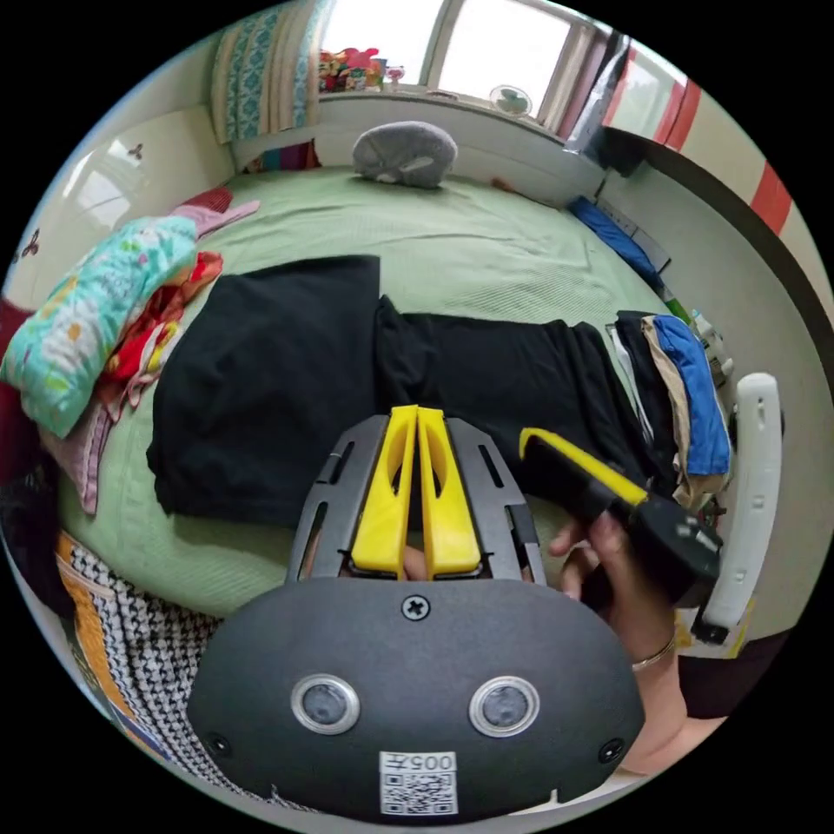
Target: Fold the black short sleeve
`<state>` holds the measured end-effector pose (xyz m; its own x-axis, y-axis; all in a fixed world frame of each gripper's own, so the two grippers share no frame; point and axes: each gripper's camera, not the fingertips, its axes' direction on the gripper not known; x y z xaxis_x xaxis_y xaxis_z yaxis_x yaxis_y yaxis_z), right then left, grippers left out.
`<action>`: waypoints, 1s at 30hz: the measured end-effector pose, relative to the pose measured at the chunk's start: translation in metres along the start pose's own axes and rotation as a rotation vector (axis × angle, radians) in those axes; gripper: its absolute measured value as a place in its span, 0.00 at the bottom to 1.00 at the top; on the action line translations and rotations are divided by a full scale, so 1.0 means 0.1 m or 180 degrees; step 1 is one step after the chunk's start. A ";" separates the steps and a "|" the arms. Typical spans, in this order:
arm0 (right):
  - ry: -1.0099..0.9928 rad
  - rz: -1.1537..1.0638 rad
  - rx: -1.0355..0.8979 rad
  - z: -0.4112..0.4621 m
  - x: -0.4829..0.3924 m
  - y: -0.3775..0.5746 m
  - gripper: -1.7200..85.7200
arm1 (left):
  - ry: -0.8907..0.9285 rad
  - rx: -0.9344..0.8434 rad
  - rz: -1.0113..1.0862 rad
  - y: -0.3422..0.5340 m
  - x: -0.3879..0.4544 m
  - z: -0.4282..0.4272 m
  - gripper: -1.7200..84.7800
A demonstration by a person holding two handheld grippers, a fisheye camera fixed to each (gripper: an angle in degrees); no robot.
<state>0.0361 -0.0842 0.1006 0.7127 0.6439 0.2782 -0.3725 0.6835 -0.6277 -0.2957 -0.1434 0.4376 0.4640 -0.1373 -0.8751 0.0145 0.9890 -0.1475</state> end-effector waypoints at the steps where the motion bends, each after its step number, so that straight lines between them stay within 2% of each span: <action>1: 0.0069 -0.0083 0.0096 -0.02 -0.04 0.02 0.01 | -0.0065 -0.0020 0.0022 -0.10 0.03 0.00 0.01; 2: 0.0133 -0.0107 0.0155 -0.03 -0.06 0.03 0.01 | -0.0097 -0.0025 0.0022 -0.14 0.05 0.00 0.01; 5: 0.0879 -0.0470 0.0443 -0.06 -0.22 0.09 0.01 | -0.0117 0.0068 -0.0060 -0.16 0.04 0.05 0.02; 7: 0.1183 -0.0627 0.0744 -0.09 -0.25 0.15 0.01 | -0.0015 -0.0166 -0.0186 -0.10 -0.02 0.17 0.02; 11: 0.0829 -0.0582 0.1166 -0.18 -0.17 0.20 0.01 | 0.0045 -0.0169 -0.0189 -0.12 -0.05 0.11 0.02; 14: 0.1109 -0.0628 0.1017 -0.13 -0.16 0.13 0.01 | -0.0117 0.0016 0.0043 -0.18 0.00 0.00 0.02; 18: 0.1206 -0.0542 0.0423 0.03 -0.15 -0.01 0.01 | -0.0353 -0.0167 0.0056 -0.16 -0.06 0.08 0.02; 25: 0.0810 -0.0429 0.0442 -0.05 0.06 -0.03 0.01 | 0.0274 -0.0241 0.0043 -0.14 -0.22 0.07 0.02; 30: 0.0500 -0.0395 0.0386 -0.07 0.24 -0.02 0.01 | 0.0322 -0.0258 0.0189 -0.06 -0.24 0.07 0.02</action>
<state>0.0576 -0.0725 0.1031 0.8378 0.4974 0.2252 -0.3381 0.7965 -0.5013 -0.3007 -0.1455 0.4627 0.3701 -0.0877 -0.9248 -0.0838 0.9883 -0.1272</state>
